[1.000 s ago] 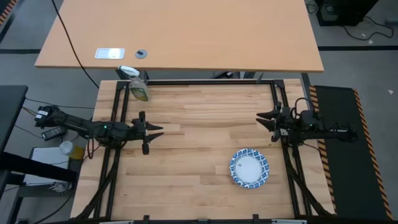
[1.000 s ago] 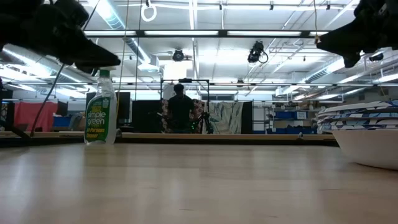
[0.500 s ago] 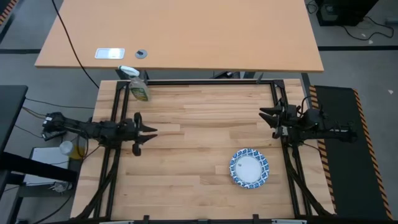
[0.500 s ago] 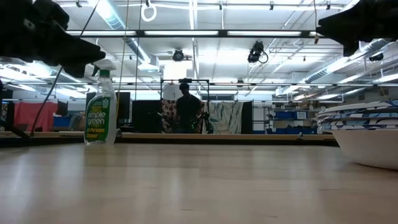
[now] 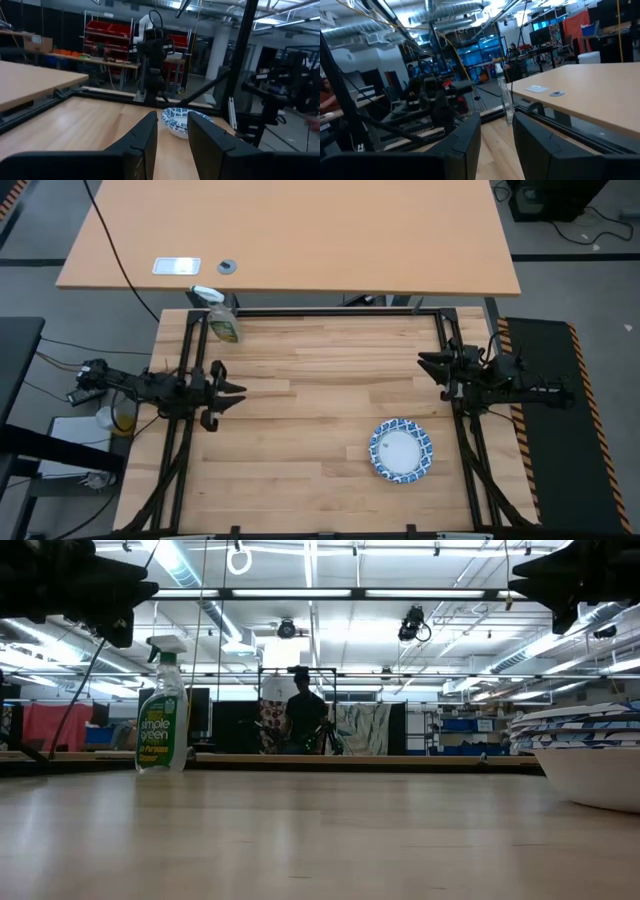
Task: Nest bowls inside each other
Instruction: Return to Home Position
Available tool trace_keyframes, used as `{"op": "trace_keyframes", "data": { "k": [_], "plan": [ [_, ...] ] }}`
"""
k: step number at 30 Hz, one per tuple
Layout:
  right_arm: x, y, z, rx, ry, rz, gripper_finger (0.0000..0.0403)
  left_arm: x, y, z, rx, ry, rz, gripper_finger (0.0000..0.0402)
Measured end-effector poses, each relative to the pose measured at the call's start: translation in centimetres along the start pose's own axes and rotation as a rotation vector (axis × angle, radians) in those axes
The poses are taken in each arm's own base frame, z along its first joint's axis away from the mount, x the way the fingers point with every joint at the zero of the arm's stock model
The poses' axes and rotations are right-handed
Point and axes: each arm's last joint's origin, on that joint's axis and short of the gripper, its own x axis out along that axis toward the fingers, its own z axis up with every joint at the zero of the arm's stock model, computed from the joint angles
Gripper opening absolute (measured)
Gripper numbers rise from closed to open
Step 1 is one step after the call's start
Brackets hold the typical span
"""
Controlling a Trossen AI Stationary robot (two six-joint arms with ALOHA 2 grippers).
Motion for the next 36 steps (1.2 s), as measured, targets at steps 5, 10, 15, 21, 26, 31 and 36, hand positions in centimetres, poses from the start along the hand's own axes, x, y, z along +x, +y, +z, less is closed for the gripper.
{"op": "trace_keyframes", "data": {
  "k": [5, 10, 15, 21, 26, 31, 36],
  "plan": [
    [0.00, 0.00, -0.01, 0.000, 0.001, 0.002, 0.0123, 0.00, 0.01, -0.07, -0.062, 0.007, 0.002, 0.0110],
    [0.00, 0.00, -0.01, 0.000, 0.002, 0.002, 0.0123, 0.00, 0.01, -0.07, -0.072, 0.007, 0.002, 0.0110],
    [0.00, 0.00, -0.01, 0.000, 0.001, 0.002, 0.0123, 0.01, 0.01, -0.07, -0.072, 0.007, 0.002, 0.0110],
    [0.00, 0.00, -0.01, 0.000, 0.002, 0.002, 0.0123, 0.01, 0.01, -0.08, -0.072, 0.007, 0.002, 0.0110],
    [0.00, 0.00, -0.01, 0.000, 0.002, 0.002, 0.0123, 0.01, 0.01, -0.08, -0.072, 0.008, 0.002, 0.0110],
    [0.00, 0.00, -0.01, 0.000, 0.002, 0.002, 0.0123, 0.01, 0.01, -0.08, -0.073, 0.008, 0.002, 0.0110],
    [0.00, 0.01, -0.01, 0.000, 0.002, 0.002, 0.0123, 0.01, 0.01, -0.08, -0.073, 0.008, 0.002, 0.0110]
  ]
}}
